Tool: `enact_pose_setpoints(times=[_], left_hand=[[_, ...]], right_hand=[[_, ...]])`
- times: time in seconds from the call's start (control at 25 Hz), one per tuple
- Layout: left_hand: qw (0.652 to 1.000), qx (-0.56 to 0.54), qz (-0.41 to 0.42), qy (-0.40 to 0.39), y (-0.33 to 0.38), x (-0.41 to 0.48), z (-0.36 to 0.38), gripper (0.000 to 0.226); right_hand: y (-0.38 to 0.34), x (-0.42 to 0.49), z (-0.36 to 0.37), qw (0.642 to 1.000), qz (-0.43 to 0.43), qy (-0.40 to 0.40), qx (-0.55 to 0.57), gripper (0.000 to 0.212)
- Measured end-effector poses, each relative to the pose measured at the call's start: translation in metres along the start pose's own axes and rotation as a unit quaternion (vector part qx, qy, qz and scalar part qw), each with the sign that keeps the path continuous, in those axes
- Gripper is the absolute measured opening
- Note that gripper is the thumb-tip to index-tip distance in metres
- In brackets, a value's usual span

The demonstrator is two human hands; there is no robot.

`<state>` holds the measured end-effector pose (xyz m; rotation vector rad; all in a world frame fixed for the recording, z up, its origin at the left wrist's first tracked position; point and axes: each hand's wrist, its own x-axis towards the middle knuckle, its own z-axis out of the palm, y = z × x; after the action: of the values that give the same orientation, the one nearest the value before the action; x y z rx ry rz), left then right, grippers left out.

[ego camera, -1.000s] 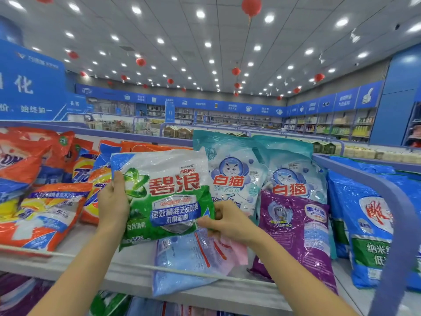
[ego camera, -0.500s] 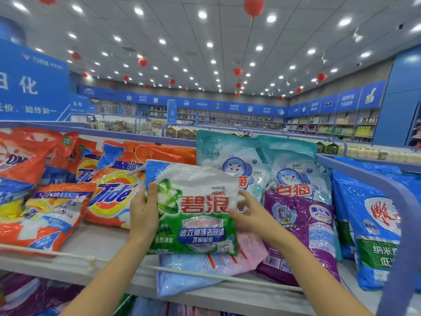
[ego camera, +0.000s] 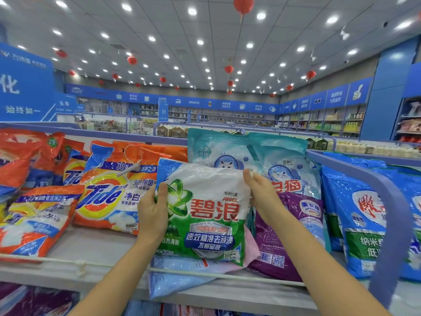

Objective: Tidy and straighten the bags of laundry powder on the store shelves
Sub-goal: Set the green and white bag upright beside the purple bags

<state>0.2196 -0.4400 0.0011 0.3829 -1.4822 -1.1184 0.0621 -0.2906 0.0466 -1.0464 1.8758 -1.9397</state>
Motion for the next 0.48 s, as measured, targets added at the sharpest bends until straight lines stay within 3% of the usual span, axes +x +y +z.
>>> enact_pose_setpoints(times=[0.04,0.16,0.28,0.36,0.48], left_hand=[[1.000,-0.001,0.001,-0.001,0.000,0.000,-0.001,0.033],[1.000,0.011,0.011,-0.010,0.003,-0.003,-0.004,0.035],[0.991,-0.026,-0.031,-0.131,0.005,-0.005,-0.019,0.024],[0.966,-0.033,-0.099,-0.236,0.004,-0.007,-0.037,0.054],[0.928,0.050,-0.133,-0.344,-0.002,-0.012,-0.059,0.070]], right_hand=[[0.009,-0.007,-0.002,0.999,0.021,-0.048,-0.009,0.068],[0.027,-0.029,-0.003,0.992,0.009,-0.114,-0.059,0.014],[0.039,-0.037,-0.004,0.994,-0.041,-0.094,-0.033,0.017],[0.041,-0.040,-0.002,0.996,-0.056,-0.073,-0.020,0.018],[0.043,-0.042,0.001,0.996,-0.059,-0.059,-0.012,0.018]])
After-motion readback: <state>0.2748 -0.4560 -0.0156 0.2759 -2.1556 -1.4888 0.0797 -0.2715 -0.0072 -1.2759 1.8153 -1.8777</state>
